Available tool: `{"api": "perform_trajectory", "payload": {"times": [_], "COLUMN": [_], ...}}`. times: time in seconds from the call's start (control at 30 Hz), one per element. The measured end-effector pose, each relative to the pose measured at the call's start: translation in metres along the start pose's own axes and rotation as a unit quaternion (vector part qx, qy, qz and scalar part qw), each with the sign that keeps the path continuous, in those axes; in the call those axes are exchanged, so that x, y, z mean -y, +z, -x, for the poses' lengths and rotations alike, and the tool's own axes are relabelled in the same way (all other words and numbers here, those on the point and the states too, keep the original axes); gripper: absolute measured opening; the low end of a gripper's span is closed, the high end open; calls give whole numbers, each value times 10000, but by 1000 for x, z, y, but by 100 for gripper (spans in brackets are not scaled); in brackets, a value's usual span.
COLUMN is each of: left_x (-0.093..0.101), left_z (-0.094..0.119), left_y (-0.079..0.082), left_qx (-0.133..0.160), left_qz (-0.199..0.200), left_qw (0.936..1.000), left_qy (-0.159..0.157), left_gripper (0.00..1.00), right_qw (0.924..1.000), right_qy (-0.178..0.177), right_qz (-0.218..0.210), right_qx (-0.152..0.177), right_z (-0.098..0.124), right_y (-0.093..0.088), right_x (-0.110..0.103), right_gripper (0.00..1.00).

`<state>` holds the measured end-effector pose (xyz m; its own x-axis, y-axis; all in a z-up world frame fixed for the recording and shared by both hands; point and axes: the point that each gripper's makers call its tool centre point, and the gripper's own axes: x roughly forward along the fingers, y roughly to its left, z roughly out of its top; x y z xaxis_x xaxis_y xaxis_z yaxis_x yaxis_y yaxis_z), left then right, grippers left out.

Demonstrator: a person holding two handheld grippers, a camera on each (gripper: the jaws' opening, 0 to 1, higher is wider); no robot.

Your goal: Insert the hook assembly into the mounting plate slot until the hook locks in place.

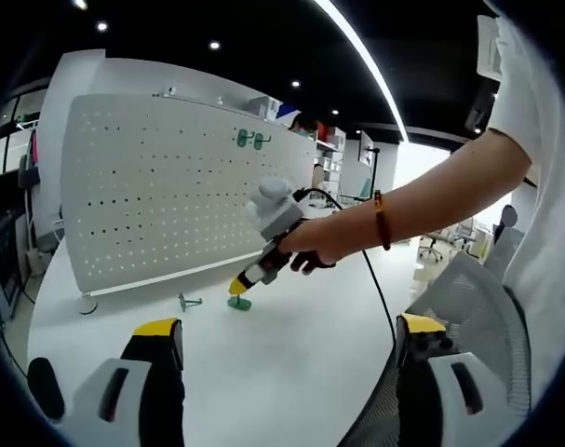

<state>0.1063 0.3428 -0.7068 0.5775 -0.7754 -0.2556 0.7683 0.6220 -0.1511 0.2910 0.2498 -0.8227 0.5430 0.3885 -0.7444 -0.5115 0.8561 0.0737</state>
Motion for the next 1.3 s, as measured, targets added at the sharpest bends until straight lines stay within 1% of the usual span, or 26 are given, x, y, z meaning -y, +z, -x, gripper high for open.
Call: {"api": "perform_trajectory", "payload": {"times": [0.07,0.1,0.2,0.3,0.37,0.4,0.53,0.67,0.73,0.83,0.97,1.07,1.13,1.2,1.23,1.3], "left_x": [1,1,1,1,0,0,-1,-4,-5,-6,-8,-8,-8,-7,-7,-8], "left_z": [0,0,0,2,3,3,5,7,8,10,13,14,13,14,14,14], "left_y": [1,1,1,0,0,0,0,1,1,1,-1,-3,-4,-5,-5,-5], "left_qx": [18,29,31,44,46,46,43,48,49,53,49,56,49,38,38,42], "left_qz": [1,4,11,31,52,56,55,52,57,56,94,138,144,150,151,160], "left_qw": [10000,10000,10000,10000,10000,10000,10000,10000,10000,9999,9998,9997,9997,9997,9997,9997], "left_qy": [-11,-18,-18,-11,0,5,6,43,63,98,152,175,173,174,174,180], "left_gripper": [97,97,97,97,97,97,97,96,96,96,96,96,96,96,96,96], "right_qw": [9998,9996,9993,9984,9984,9983,9972,9971,9966,9956,9950,9943,9929,9913,9910,9913], "right_qy": [-106,-77,-118,-175,-131,-127,-122,-98,-87,-129,-100,-82,-30,-65,-57,-99], "right_qz": [184,260,318,488,481,450,599,579,635,664,627,544,505,519,531,523], "right_qx": [-26,-71,-124,-224,-275,-354,-431,-485,-518,-642,-767,-915,-1075,-1206,-1229,-1204], "right_z": [2,2,2,2,2,1,-2,-6,-8,-11,-12,-13,-14,-14,-14,-12], "right_y": [0,-1,-3,-6,-7,-10,-11,-9,-9,-10,-9,-9,-12,-15,-16,-15], "right_x": [4,3,5,8,7,7,7,4,2,4,6,7,5,6,6,7], "right_gripper": [8,8,7,6,5,5,6,6,6,6,6,6,5,4,2,2]}}
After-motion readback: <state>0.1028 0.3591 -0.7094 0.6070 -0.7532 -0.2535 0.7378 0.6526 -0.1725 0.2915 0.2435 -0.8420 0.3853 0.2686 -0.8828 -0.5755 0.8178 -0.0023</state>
